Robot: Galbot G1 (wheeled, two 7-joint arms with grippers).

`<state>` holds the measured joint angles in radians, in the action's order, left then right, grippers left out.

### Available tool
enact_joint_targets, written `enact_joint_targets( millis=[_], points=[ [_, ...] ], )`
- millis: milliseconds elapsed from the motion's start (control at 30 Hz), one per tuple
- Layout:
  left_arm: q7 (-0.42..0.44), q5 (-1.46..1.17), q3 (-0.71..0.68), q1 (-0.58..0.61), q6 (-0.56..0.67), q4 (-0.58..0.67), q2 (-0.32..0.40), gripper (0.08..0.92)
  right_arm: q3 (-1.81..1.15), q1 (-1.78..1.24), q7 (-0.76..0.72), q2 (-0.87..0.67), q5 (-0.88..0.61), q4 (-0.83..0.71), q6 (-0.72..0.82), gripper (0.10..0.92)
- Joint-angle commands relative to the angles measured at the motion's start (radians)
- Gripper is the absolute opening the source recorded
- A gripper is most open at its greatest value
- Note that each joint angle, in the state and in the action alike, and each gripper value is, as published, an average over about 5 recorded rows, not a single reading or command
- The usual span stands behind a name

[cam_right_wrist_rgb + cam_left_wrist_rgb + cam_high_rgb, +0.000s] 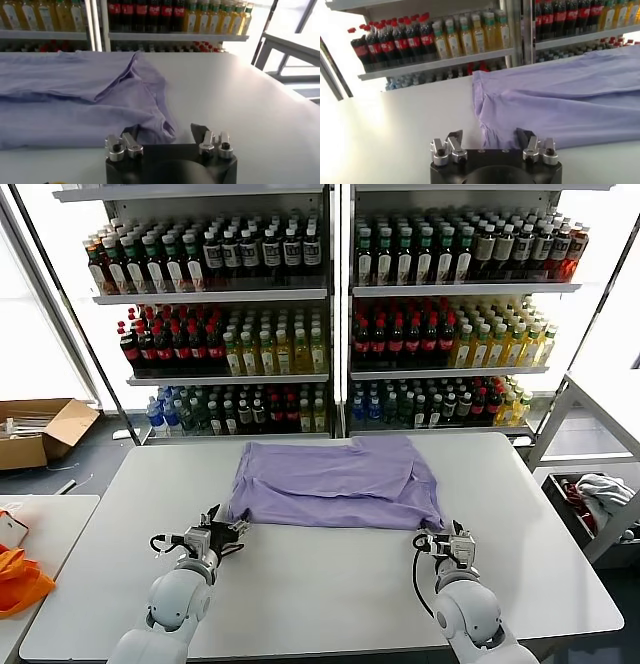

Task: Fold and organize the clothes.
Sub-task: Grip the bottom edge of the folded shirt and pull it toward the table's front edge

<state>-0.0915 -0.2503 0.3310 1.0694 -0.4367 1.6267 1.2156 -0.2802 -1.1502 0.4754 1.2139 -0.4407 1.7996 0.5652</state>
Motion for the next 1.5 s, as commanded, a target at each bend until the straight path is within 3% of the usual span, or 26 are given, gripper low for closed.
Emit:
enact_joint_targets(
  millis=[33,400,600,800,1133,1500],
  points=[
    [0.004,0.001,-0.003,0.011,-0.013,-0.010,-0.005,0.559,0.005,-0.015,-0.005,0.001,0.011,-0.003,0.006,0.467],
    [0.012,0.000,0.003,0.045,-0.013,0.029,-0.025,0.221,0.001,-0.048,-0.006,-0.019,-0.020,0.028,0.005,0.155],
    [0.013,0.001,0.014,0.093,-0.003,0.116,-0.040,0.095,-0.019,-0.073,-0.002,-0.017,-0.038,0.085,-0.001,0.117],
    [0.007,0.013,0.033,0.211,-0.003,0.286,-0.048,0.088,-0.052,-0.133,0.007,-0.021,-0.048,0.230,0.006,0.117],
    [-0.017,0.091,0.073,0.538,0.018,0.582,0.001,0.088,-0.079,-0.351,0.026,-0.036,-0.036,0.409,0.006,0.117],
    [-0.048,0.176,0.092,0.823,0.069,0.683,0.038,0.088,-0.126,-0.550,0.101,-0.107,0.005,0.479,0.007,0.117]
  ],
)
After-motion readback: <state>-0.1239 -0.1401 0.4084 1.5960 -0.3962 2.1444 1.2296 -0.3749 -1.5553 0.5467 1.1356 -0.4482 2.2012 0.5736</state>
